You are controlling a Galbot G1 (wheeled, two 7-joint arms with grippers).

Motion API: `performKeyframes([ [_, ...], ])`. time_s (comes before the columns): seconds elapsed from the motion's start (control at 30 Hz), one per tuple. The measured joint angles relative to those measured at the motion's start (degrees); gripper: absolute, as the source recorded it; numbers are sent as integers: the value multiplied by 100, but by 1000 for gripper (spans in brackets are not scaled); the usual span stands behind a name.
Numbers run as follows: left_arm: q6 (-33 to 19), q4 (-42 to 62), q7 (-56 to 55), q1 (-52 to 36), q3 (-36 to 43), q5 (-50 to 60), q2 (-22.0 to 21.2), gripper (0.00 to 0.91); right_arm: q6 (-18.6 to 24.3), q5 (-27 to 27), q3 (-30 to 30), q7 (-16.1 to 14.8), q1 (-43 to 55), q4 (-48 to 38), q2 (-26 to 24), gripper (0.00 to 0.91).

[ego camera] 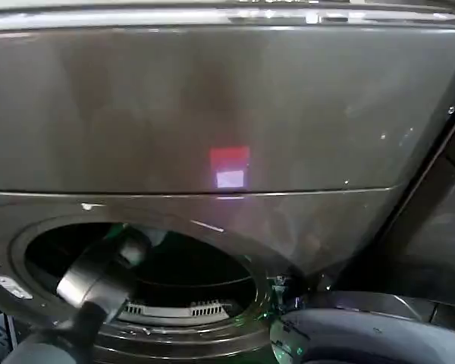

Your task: Grasp the clothes from the dryer.

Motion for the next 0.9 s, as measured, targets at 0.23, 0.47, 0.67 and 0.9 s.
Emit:
performKeyframes([
  [0.23,-97,164,336,-61,27,145,48,171,0,-26,-43,-12,18,-4,24,907],
  [0.47,-122,297,501,-103,50,267,154,0,-2,-36,-57,-22,21,2,25,907],
  [0.67,-135,339,582,-148,90,353,154,0,-12,-33,-36,-25,4,4,24,907],
  [0.9,-156,363,648,-141,109,397,132,0,-12,-26,-15,-24,5,-9,25,907],
])
